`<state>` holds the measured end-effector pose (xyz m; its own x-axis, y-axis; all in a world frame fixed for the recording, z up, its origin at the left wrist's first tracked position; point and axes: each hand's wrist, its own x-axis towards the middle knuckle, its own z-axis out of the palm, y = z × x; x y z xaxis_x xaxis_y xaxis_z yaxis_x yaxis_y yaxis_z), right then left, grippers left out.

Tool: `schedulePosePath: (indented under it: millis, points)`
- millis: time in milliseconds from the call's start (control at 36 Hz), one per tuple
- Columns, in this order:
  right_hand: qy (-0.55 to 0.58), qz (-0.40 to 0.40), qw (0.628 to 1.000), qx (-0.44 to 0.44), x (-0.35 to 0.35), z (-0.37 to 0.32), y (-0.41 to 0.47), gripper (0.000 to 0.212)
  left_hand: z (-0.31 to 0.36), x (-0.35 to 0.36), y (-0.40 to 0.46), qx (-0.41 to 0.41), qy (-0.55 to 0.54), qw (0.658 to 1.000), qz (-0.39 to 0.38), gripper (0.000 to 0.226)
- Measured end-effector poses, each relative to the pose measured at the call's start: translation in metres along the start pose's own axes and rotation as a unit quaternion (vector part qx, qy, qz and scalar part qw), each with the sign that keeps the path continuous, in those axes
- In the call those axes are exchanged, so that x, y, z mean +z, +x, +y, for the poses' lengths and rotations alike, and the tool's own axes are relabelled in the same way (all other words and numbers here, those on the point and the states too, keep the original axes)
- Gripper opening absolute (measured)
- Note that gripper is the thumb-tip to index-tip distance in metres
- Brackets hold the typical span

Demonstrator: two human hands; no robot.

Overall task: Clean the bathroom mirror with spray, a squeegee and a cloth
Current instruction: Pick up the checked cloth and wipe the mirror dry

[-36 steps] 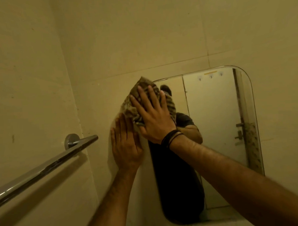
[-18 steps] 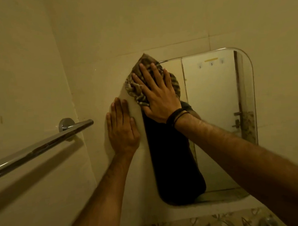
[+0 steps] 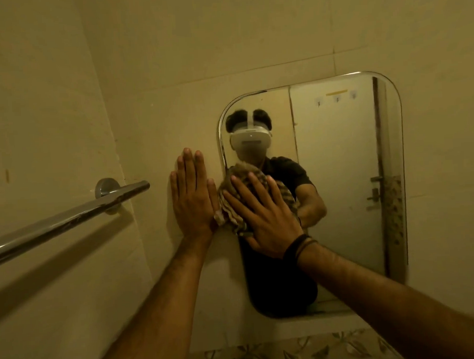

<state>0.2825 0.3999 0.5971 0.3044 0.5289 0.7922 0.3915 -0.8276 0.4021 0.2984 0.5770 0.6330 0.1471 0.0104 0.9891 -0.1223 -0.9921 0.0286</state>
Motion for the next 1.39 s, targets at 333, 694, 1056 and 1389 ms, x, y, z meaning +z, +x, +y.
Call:
schedulePosePath:
  millis: [333,694,1056,1389]
  points:
    - [0.041,0.024,0.996,0.082,0.008,-0.013,-0.01,0.076,0.001,0.0,-0.01,-0.012,0.005,1.0,-0.008,0.059]
    - [0.013,-0.055,0.998,0.034,0.068,-0.065,-0.136,0.093,0.005,0.001,-0.042,-0.028,-0.003,1.0,-0.009,0.062]
    - [0.054,-0.012,0.995,0.086,0.04,-0.052,-0.071,0.076,0.004,0.002,-0.042,-0.021,0.015,1.0,0.01,0.06]
    - [-0.014,-0.108,0.994,0.02,0.093,-0.082,-0.205,0.106,0.006,0.001,-0.044,-0.024,-0.001,1.0,0.019,0.064]
